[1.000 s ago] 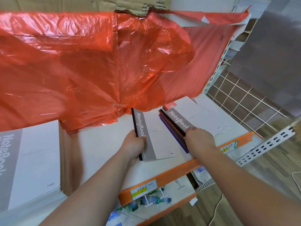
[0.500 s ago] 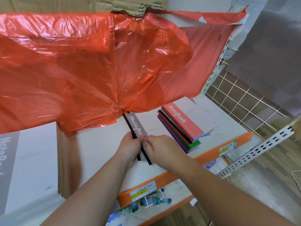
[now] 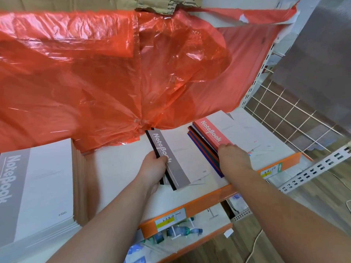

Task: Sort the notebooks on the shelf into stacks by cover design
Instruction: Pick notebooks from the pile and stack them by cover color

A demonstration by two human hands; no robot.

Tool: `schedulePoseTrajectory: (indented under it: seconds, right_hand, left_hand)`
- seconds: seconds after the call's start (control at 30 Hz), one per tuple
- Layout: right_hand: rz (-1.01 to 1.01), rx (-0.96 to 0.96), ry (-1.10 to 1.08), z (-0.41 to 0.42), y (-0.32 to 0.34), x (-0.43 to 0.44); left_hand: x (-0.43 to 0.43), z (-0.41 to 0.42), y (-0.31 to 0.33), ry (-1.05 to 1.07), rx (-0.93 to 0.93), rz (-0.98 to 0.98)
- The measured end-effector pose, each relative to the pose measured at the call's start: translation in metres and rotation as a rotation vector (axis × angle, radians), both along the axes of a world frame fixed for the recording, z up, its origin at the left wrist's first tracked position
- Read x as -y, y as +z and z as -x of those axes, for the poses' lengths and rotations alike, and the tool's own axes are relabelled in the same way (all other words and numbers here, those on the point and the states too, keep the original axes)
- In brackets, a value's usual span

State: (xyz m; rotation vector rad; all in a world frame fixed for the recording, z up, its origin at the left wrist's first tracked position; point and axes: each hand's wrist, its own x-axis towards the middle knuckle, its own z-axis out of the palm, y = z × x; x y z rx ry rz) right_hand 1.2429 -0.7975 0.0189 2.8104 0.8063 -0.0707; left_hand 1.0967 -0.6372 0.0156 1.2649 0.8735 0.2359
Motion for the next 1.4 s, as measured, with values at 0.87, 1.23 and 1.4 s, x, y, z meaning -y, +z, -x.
schedulePoseTrajectory:
  seconds: [0.87, 1.23, 1.4]
  right_hand:
    - [-0.265, -0.18, 0.395, 0.085, 0.009, -0.049]
    - [-0.038, -0.095, -0.072, 0.003, -0.012, -0.002]
    - [-0.078, -0.011, 0.007, -0.005, -0.014, 0.005]
  left_hand:
    - [0.009, 0.003, 0.001, 0.03, 0.033, 0.047]
    - [0.003, 0.009, 0.001, -0.052, -0.062, -0.037]
    - [0.0, 0.009, 0.0, -0.059, -0.052, -0.041]
